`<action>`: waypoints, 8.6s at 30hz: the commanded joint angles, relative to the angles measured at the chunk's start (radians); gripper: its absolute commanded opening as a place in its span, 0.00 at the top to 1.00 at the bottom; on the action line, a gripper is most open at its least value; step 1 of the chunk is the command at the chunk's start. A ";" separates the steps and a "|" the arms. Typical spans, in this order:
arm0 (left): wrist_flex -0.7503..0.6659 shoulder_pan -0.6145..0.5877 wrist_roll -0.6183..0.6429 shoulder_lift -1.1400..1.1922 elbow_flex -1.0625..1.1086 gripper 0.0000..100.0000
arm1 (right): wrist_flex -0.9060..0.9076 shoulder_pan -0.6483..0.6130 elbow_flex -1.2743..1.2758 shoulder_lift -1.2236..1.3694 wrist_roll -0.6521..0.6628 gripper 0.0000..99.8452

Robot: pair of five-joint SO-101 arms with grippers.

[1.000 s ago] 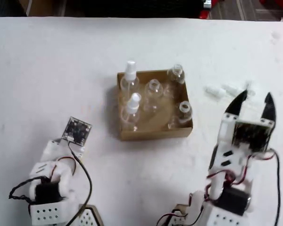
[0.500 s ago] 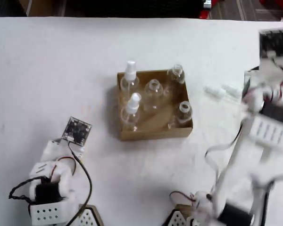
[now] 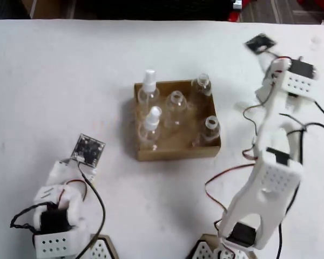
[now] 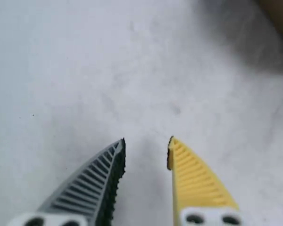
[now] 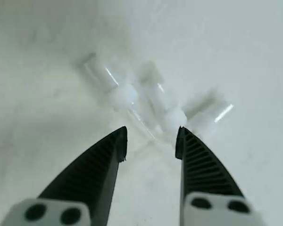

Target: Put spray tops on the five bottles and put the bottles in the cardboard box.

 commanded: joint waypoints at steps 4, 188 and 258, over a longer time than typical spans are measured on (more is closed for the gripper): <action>-0.011 -0.013 -0.009 -0.005 0.002 0.86 | 0.157 -0.071 -0.384 0.225 0.077 0.81; -0.011 -0.015 -0.009 -0.005 0.002 0.86 | -1.669 -0.590 1.665 -1.245 -1.028 0.98; -0.011 -0.015 -0.009 -0.005 0.002 0.86 | -1.376 -0.579 1.694 -1.492 -1.037 0.87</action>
